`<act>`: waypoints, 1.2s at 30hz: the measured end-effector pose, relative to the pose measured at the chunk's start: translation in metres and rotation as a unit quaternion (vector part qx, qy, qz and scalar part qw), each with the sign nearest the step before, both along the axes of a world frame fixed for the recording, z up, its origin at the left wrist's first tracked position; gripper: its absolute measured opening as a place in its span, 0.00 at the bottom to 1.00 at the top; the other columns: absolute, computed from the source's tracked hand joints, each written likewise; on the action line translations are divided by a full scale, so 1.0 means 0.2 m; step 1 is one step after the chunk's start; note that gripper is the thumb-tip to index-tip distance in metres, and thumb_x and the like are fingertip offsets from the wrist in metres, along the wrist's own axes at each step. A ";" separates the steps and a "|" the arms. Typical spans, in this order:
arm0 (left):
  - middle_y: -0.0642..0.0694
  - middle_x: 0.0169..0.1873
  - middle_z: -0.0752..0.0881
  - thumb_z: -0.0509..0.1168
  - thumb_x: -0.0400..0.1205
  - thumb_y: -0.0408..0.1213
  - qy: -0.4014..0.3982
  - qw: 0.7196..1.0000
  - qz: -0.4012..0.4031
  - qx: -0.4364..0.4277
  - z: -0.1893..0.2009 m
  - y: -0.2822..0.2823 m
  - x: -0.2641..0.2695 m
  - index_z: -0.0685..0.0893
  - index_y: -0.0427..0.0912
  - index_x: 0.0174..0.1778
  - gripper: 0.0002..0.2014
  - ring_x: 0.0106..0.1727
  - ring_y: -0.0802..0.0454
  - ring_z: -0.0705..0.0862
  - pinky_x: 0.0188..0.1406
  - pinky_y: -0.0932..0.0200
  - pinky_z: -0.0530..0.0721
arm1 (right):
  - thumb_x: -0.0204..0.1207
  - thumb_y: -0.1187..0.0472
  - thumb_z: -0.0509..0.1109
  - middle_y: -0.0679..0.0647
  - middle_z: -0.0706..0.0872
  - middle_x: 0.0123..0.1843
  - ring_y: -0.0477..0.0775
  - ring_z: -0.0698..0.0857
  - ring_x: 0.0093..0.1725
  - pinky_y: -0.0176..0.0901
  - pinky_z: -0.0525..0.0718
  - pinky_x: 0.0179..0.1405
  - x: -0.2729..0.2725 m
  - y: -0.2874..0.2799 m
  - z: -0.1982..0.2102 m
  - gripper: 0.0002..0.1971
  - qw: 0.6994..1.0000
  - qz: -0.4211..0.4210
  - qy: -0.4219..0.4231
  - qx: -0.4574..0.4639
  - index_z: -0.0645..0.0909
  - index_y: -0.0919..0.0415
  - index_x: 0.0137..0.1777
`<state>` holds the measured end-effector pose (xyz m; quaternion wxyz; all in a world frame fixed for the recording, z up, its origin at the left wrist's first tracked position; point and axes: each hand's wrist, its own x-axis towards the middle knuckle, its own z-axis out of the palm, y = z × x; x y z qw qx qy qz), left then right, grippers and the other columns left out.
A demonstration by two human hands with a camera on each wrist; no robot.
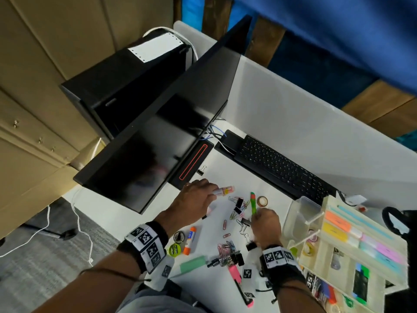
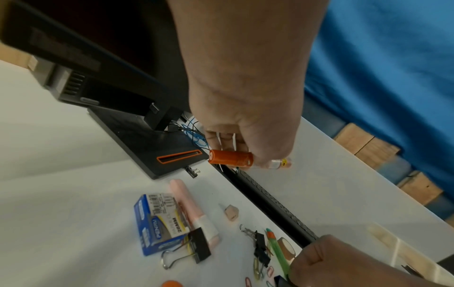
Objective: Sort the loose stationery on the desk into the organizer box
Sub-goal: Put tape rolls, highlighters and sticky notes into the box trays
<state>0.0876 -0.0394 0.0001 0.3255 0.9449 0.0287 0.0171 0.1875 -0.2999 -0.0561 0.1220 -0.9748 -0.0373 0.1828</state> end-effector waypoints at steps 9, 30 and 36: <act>0.50 0.51 0.84 0.62 0.89 0.42 0.008 0.999 -0.014 -0.031 0.06 -0.06 -0.06 0.83 0.49 0.69 0.14 0.50 0.49 0.83 0.52 0.53 0.81 | 0.71 0.57 0.73 0.57 0.88 0.40 0.60 0.84 0.38 0.46 0.84 0.38 -0.07 0.02 0.11 0.06 0.999 -0.022 0.028 0.031 0.80 0.59 0.38; 0.55 0.55 0.83 0.61 0.89 0.40 -0.066 0.994 -0.057 -0.073 0.42 -0.83 0.28 0.79 0.53 0.67 0.11 0.55 0.51 0.79 0.55 0.45 0.83 | 0.76 0.71 0.74 0.52 0.92 0.54 0.61 0.87 0.54 0.63 0.85 0.62 0.44 -1.50 0.75 0.15 0.967 -0.066 -0.230 0.089 0.90 0.49 0.51; 0.55 0.52 0.87 0.67 0.87 0.36 -0.104 0.993 -0.050 -0.023 0.60 -1.03 0.45 0.85 0.52 0.65 0.12 0.49 0.55 0.75 0.52 0.53 0.78 | 0.77 0.67 0.77 0.49 0.93 0.52 0.57 0.84 0.57 0.65 0.81 0.66 0.51 -1.50 0.67 0.10 0.973 -0.027 -0.205 0.100 0.93 0.51 0.50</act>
